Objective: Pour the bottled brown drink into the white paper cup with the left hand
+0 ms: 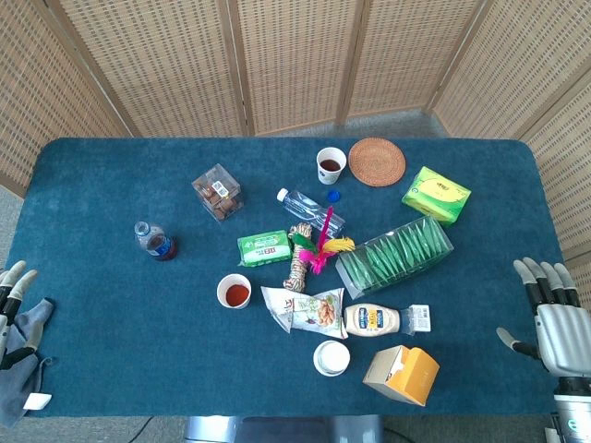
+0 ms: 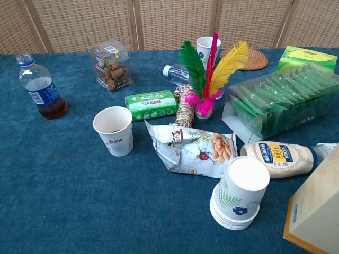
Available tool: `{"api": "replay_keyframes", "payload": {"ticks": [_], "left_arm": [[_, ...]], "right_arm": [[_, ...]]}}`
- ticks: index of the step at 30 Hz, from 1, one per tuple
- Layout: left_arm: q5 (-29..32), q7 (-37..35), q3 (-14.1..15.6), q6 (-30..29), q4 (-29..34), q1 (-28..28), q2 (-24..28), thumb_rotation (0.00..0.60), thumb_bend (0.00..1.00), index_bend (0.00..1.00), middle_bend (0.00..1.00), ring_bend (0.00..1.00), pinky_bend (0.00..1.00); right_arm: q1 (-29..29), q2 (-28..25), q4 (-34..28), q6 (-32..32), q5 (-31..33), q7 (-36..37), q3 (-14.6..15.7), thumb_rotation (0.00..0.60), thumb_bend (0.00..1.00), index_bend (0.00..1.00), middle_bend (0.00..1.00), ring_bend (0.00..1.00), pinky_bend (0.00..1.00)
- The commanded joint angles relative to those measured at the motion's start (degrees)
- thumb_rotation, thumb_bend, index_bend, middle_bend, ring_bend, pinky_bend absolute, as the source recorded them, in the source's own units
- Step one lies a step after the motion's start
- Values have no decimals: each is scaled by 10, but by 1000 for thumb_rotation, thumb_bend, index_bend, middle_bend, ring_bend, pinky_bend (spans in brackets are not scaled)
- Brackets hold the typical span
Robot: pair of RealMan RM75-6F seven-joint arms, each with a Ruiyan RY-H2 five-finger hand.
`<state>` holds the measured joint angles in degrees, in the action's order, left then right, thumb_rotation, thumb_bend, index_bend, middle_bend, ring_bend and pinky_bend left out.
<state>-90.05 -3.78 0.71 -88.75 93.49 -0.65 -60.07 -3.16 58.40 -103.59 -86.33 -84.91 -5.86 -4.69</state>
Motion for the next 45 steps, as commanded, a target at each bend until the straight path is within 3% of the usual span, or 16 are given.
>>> {"api": "replay_keyframes", "payload": {"ticks": [1,13,15,20,23,31,45], "left_arm": [[0,1,0,0,0,0,0,600,539,0,0,0,0],[3,-20,-3,13,-14,-8,-1,600,538,0,0,0,0],[8,-32,-2,28,-18,-15,3,600,491,0,0,0,0],[18,-89,1,79,-32,-37,13,600,232,0,0,0,0],[20,-144,-5,93,-51,-49,6,600,170,0,0,0,0],[29,-233,-29,82,-134,-62,-40,600,167,0,0,0,0],[82,-373,-47,202,-265,-115,-110,600,182,0,0,0,0]], "right_arm": [[0,-1,0,0,-1,1,1,600,0,0,0,0,0],[1,-3,-4,0,-4,4,2,600,0,0,0,0,0],[0,-3,-5,1,-2,2,2,600,0,0,0,0,0],[-2,-2,-6,7,2,1,2,600,0,0,0,0,0],[-3,-1,-6,9,3,0,2,600,0,0,0,0,0],[-2,-3,-7,9,-4,3,6,600,0,0,0,0,0],[-2,-6,-9,11,-10,11,11,600,0,0,0,0,0]]}}
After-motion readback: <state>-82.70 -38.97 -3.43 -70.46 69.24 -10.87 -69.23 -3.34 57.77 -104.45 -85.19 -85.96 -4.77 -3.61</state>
